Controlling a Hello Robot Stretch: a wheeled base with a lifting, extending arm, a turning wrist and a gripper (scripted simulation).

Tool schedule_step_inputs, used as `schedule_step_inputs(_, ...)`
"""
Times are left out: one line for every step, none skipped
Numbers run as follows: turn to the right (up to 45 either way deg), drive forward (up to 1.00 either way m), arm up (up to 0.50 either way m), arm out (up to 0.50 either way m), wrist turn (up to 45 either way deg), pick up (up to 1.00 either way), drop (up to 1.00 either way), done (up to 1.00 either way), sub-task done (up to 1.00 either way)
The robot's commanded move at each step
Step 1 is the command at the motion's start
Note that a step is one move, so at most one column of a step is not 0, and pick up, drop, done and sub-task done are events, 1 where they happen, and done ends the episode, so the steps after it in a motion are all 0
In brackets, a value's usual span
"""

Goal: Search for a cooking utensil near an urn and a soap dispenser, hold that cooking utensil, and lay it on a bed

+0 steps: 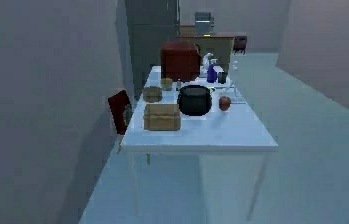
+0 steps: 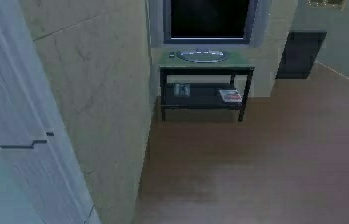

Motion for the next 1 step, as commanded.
schedule_step_inputs(0.0, 0.40, 0.00, 0.00, 0.0, 0.00, 0.00, 0.00, 0.00)
